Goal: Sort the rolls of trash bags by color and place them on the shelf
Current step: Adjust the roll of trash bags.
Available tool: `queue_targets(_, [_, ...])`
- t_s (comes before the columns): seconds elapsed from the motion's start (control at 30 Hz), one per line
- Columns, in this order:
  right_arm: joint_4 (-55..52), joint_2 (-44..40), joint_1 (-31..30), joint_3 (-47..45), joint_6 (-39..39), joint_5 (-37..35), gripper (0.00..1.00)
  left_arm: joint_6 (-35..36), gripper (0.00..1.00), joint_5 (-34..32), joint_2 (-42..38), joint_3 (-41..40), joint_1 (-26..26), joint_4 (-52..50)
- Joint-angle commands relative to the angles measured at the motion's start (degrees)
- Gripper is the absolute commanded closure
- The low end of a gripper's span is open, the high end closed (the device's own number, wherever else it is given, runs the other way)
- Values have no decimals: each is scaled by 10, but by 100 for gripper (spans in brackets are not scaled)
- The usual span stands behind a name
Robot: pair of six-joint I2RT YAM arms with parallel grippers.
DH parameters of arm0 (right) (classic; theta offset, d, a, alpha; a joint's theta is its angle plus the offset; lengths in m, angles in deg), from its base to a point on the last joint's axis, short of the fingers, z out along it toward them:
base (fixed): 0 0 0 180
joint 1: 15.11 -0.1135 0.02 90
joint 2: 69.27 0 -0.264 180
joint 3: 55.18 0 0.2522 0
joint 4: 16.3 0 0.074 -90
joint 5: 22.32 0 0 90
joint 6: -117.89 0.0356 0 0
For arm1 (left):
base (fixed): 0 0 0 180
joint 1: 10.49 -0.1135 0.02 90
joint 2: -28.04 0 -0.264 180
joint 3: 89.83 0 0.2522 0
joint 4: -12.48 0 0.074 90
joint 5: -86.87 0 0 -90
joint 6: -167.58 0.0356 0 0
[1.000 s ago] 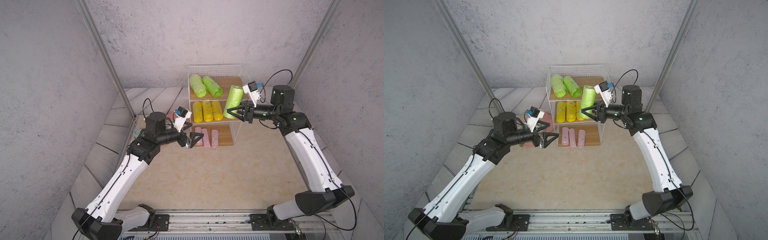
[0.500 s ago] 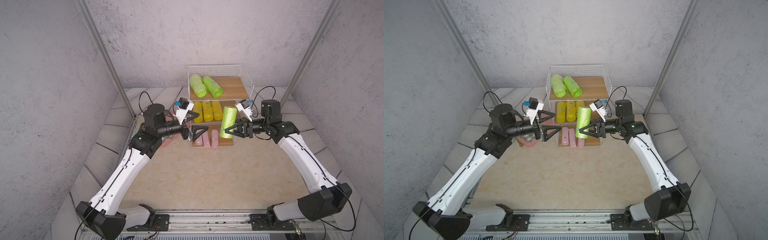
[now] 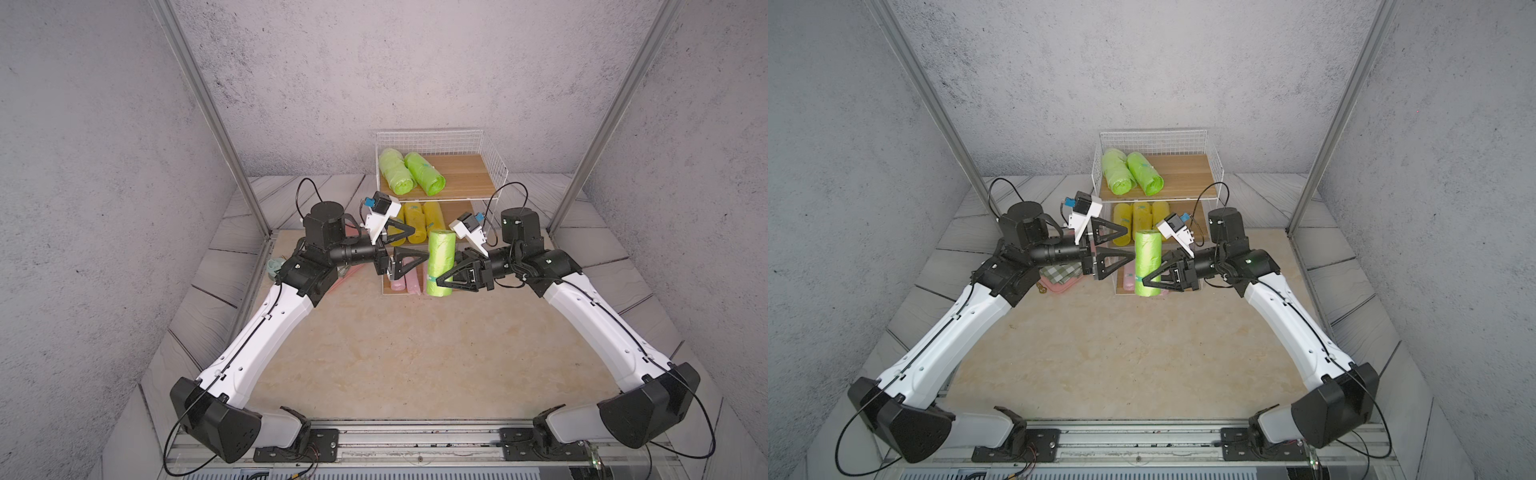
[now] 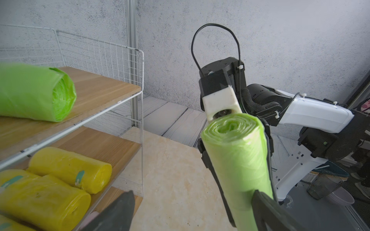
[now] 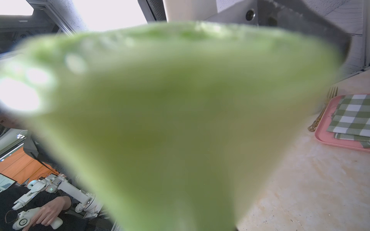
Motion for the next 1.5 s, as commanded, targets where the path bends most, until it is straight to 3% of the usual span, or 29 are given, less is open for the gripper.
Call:
queue_targets(0.0, [11, 16, -17, 12, -4, 4, 100, -3, 3, 28, -4, 4, 8, 12])
queue_targets(0.33, [-33, 39, -31, 39, -30, -16, 100, -6, 3, 63, -5, 5, 20, 11])
queue_targets(0.57, [-43, 42, -39, 44, -45, -23, 100, 11, 7, 46, 5, -2, 25, -15])
queue_targets(0.83, [-39, 29, -40, 28, -64, -31, 100, -2, 35, 52, 21, -2, 25, -16])
queue_targets(0.97, [-27, 24, -41, 22, -64, -32, 100, -13, 42, 65, 32, 1, 25, -13])
queue_targets(1.13, [-19, 24, -41, 16, -65, -38, 100, -35, 79, 76, 38, -2, 25, 8])
queue_targets(1.23, [-2, 21, -41, 7, -57, -46, 87, -38, 100, 71, 33, -8, 25, 10])
queue_targets(1.3, [12, 17, -41, 2, -51, -57, 74, -36, 100, 61, 26, -12, 25, 10])
queue_targets(1.37, [27, 11, -41, -5, -45, -74, 54, -33, 100, 46, 18, -19, 24, 13])
queue_targets(1.47, [71, -3, -40, -26, -23, -116, 42, -40, 100, 21, 4, -34, 21, 35])
